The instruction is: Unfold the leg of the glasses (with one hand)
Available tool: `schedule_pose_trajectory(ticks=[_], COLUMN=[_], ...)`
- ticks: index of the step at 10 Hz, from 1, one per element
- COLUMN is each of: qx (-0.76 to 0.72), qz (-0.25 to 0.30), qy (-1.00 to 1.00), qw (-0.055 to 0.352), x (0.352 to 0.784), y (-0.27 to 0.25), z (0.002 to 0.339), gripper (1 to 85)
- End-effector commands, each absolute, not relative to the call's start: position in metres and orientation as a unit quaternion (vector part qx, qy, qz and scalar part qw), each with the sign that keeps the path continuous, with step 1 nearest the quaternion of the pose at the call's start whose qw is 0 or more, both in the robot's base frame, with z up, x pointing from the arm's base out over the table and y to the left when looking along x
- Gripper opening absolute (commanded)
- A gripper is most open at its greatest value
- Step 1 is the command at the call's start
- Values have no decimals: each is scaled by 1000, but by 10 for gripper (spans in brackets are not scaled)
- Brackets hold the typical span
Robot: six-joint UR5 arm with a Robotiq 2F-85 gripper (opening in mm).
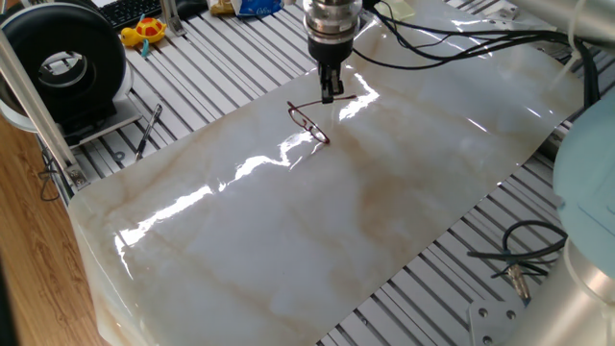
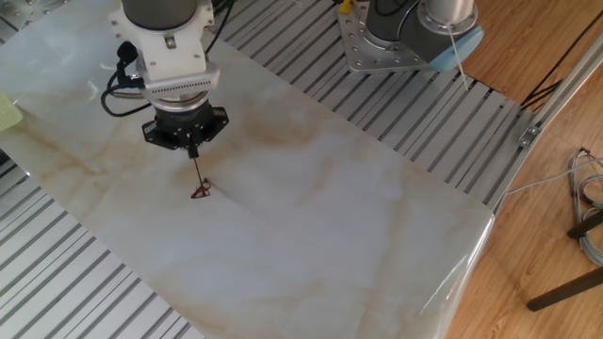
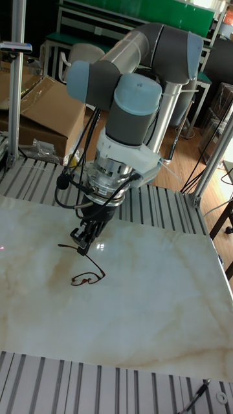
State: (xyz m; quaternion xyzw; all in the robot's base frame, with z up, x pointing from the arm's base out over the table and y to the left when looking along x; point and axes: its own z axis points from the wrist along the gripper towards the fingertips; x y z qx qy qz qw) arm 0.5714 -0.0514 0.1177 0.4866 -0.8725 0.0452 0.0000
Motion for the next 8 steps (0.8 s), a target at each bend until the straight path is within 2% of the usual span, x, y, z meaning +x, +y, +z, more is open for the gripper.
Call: schedule_pose_trajectory(ticks=[1, 5, 8], qx=[485, 480, 475], qz=[50, 53, 57], qy=[-873, -874, -877], qw=[2, 49, 49], x=[569, 537, 537], y=[-54, -58, -54], z=[127, 163, 172], gripper=[13, 13, 13])
